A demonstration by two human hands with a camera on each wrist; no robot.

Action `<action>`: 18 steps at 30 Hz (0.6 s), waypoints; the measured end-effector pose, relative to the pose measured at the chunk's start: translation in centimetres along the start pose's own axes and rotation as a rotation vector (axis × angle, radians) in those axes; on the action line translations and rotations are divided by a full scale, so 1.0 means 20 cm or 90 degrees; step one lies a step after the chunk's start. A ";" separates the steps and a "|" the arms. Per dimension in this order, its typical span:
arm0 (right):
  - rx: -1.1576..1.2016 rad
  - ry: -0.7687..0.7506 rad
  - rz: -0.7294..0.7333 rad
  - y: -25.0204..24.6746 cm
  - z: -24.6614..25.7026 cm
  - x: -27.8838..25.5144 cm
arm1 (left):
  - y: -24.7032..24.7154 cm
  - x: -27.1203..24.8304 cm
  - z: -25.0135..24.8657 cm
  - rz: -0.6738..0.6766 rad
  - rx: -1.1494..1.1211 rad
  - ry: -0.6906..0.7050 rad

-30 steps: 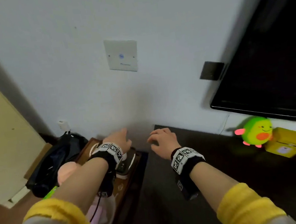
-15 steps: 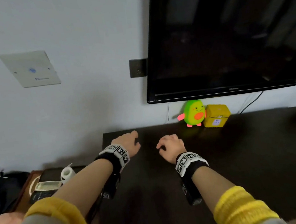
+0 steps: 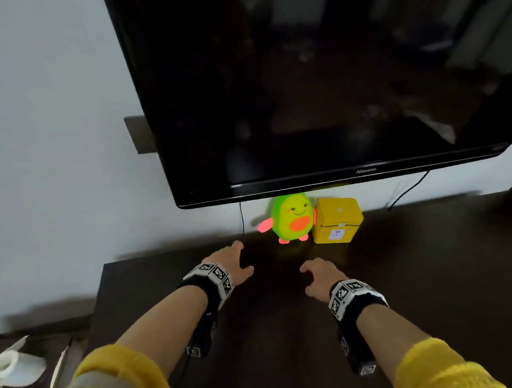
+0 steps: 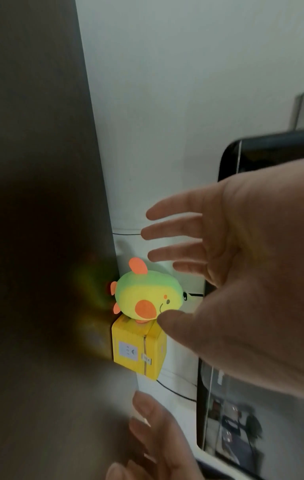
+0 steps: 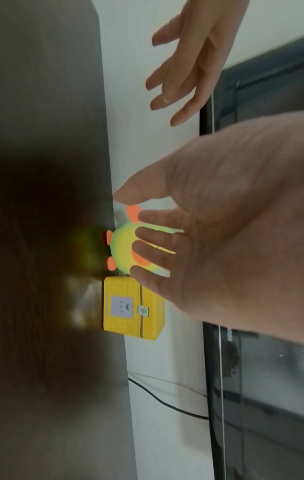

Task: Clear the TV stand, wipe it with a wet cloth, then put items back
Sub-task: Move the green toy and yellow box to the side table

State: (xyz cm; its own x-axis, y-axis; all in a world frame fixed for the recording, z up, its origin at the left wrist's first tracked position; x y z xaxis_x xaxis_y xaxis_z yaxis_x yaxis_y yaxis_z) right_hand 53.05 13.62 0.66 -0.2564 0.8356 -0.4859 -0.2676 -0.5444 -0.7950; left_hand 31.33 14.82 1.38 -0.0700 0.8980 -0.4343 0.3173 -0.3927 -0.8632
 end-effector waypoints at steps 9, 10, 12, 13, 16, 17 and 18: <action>-0.122 -0.035 -0.004 -0.43 -0.48 0.51 | 0.08 0.51 -0.39 0.023 -0.074 -0.086; -0.128 -0.040 -0.010 -0.46 -0.50 0.56 | 0.08 0.56 -0.41 0.024 -0.075 -0.086; -0.131 -0.045 -0.028 -0.51 -0.56 0.65 | 0.10 0.65 -0.46 0.021 -0.063 -0.087; -0.131 -0.047 -0.040 -0.52 -0.58 0.69 | 0.11 0.69 -0.48 0.019 -0.053 -0.077; -0.137 -0.041 -0.051 -0.51 -0.65 0.82 | 0.13 0.81 -0.55 0.005 -0.009 -0.045; -0.146 -0.038 -0.046 -0.49 -0.68 0.85 | 0.13 0.85 -0.57 -0.004 -0.004 -0.044; -0.158 -0.037 -0.044 -0.48 -0.70 0.88 | 0.13 0.88 -0.58 -0.012 -0.009 -0.053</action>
State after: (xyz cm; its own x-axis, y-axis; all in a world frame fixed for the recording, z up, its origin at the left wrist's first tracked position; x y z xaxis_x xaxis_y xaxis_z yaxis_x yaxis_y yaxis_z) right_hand 64.04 34.65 -5.37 -0.3005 0.8604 -0.4117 -0.0515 -0.4456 -0.8937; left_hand 41.83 31.94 -5.66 -0.1540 0.8858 -0.4377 0.3291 -0.3717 -0.8680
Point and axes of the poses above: each hand's wrist, its own x-axis towards the middle knuckle, its own y-axis out of the palm, z = x × y, the point moved 9 cm from there along x, towards the middle knuckle, and after that the axes turned 7 degrees about -y, right-handed, at the moved point
